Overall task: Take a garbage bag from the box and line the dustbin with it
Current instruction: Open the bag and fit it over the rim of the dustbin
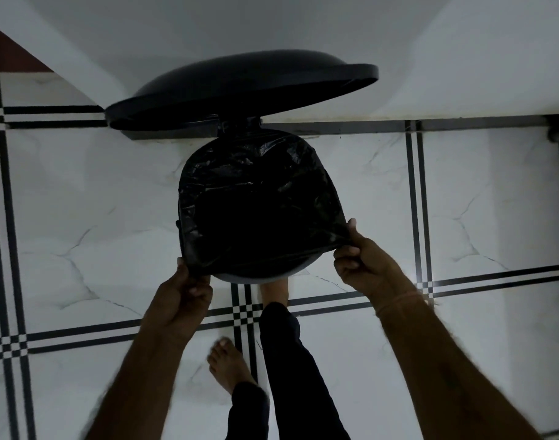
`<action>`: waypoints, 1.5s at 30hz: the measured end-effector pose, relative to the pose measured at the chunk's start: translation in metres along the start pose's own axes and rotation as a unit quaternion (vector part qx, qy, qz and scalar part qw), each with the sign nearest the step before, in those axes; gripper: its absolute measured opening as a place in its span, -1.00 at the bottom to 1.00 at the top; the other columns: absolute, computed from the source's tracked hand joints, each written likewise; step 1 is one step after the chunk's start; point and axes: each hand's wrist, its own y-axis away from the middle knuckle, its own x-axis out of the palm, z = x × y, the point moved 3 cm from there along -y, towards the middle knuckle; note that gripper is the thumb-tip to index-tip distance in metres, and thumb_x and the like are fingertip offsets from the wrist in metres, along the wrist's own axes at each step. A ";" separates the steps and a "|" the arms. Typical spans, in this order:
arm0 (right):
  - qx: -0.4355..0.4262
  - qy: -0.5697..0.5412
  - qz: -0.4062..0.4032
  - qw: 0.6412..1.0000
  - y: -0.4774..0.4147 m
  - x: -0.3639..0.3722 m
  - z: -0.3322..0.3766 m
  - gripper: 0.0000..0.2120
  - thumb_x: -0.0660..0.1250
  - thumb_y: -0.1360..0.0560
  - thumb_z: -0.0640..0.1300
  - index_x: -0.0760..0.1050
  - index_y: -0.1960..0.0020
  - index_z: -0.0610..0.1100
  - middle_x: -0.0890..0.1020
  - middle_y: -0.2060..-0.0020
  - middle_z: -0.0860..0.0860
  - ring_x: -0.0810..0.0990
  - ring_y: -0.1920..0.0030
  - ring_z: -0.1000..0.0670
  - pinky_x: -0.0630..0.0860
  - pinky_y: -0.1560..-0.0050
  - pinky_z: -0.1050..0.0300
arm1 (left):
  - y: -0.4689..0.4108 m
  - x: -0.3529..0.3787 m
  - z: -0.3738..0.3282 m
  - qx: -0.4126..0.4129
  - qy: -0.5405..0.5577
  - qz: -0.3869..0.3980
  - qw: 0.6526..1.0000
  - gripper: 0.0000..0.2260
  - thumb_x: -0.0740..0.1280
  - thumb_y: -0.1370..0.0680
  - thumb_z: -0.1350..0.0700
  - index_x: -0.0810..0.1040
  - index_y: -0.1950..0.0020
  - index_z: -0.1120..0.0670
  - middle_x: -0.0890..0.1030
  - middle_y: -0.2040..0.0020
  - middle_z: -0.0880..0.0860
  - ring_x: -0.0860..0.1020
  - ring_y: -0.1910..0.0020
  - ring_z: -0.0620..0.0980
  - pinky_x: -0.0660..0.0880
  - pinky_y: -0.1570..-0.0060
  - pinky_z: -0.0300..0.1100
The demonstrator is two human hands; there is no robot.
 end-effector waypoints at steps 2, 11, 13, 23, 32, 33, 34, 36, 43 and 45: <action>0.004 -0.010 0.030 0.999 0.001 -0.005 -0.009 -0.74 0.27 -0.60 0.14 0.56 0.01 -0.04 0.54 0.17 0.17 0.38 0.61 0.16 0.25 0.65 0.39 | 0.002 -0.001 0.006 0.012 -0.020 -0.002 1.000 -0.93 0.44 -0.53 0.04 0.65 0.05 0.01 0.70 0.16 -0.08 0.62 0.32 -0.21 0.39 0.53 -0.40; 0.012 -0.036 0.049 0.998 0.008 -0.013 -0.049 -0.76 0.32 -0.49 0.07 0.58 -0.02 -0.07 0.67 0.27 0.11 0.54 0.50 0.18 0.36 0.59 0.39 | 0.005 -0.006 0.017 0.006 -0.130 -0.073 0.989 -0.75 0.29 -0.58 -0.17 0.64 -0.03 -0.04 0.67 0.22 -0.13 0.52 0.37 -0.17 0.44 0.45 -0.32; 0.009 -0.051 0.041 0.998 0.006 -0.014 -0.058 -0.79 0.31 -0.55 0.03 0.58 -0.02 -0.10 0.66 0.32 0.08 0.54 0.48 0.18 0.44 0.53 0.40 | 0.005 -0.006 0.018 -0.009 -0.084 -0.043 0.996 -0.72 0.24 -0.64 -0.15 0.65 0.01 -0.01 0.65 0.23 -0.11 0.47 0.46 -0.18 0.38 0.51 -0.34; -0.046 -0.125 0.012 0.991 -0.008 -0.021 -0.083 -0.79 0.21 -0.70 -0.16 0.59 -0.04 -0.20 0.72 0.12 -0.03 0.69 0.30 0.10 0.66 0.23 0.31 | -0.002 -0.014 0.024 -0.026 -0.076 -0.060 0.995 -0.62 0.11 -0.74 0.04 0.59 0.19 -0.04 0.51 0.42 -0.12 0.28 0.65 -0.18 0.17 0.63 -0.38; -0.110 -0.076 0.025 0.991 -0.025 -0.020 -0.060 -0.78 0.30 -0.63 -0.10 0.58 -0.10 -0.25 0.68 -0.07 -0.16 0.67 -0.15 -0.09 0.63 -0.25 0.02 | -0.032 0.000 0.025 -0.036 -0.069 -0.109 0.991 -0.73 0.13 -0.70 0.22 0.45 0.17 0.05 0.44 0.53 -0.06 0.34 0.63 -0.20 0.26 0.62 -0.37; -0.118 -0.075 0.022 0.990 -0.025 -0.016 -0.056 -0.74 0.27 -0.67 -0.07 0.59 -0.11 -0.26 0.68 -0.10 -0.19 0.65 -0.20 -0.12 0.60 -0.29 -0.02 | -0.034 0.000 0.023 -0.021 -0.063 -0.105 0.992 -0.75 0.16 -0.70 0.17 0.47 0.16 0.03 0.46 0.50 -0.07 0.36 0.61 -0.20 0.28 0.60 -0.36; -0.127 -0.072 0.014 0.989 -0.024 -0.013 -0.053 -0.71 0.25 -0.68 -0.04 0.60 -0.11 -0.26 0.67 -0.12 -0.21 0.64 -0.23 -0.14 0.58 -0.31 -0.04 | -0.034 0.001 0.020 -0.005 -0.059 -0.091 0.994 -0.78 0.21 -0.69 0.07 0.50 0.15 -0.01 0.50 0.46 -0.08 0.37 0.58 -0.20 0.31 0.58 -0.35; -0.134 -0.065 0.002 0.989 -0.020 -0.010 -0.047 -0.68 0.25 -0.69 -0.01 0.63 -0.10 -0.24 0.68 -0.14 -0.22 0.63 -0.26 -0.15 0.55 -0.35 -0.05 | -0.031 0.003 0.014 0.015 -0.062 -0.050 0.997 -0.73 0.31 -0.56 -0.22 0.58 0.13 -0.03 0.55 0.37 -0.11 0.39 0.51 -0.19 0.33 0.53 -0.34; -0.064 -0.079 -0.040 0.994 -0.031 0.010 -0.026 -0.64 0.34 -0.62 0.08 0.64 -0.13 -0.21 0.71 -0.09 -0.20 0.65 -0.19 -0.19 0.67 -0.17 -0.11 | -0.040 0.003 -0.011 0.023 -0.102 -0.028 0.994 -0.73 0.22 -0.65 -0.14 0.60 0.02 -0.01 0.60 0.30 -0.14 0.41 0.53 -0.22 0.32 0.56 -0.39; -0.043 -0.079 -0.078 0.993 -0.039 0.013 -0.024 -0.74 0.32 -0.66 -0.03 0.63 -0.07 -0.22 0.70 -0.02 -0.19 0.66 -0.09 -0.18 0.67 -0.10 -0.09 | -0.042 0.002 -0.012 0.025 -0.109 -0.045 0.993 -0.73 0.25 -0.64 -0.12 0.63 0.10 -0.01 0.60 0.30 -0.14 0.41 0.53 -0.22 0.32 0.57 -0.40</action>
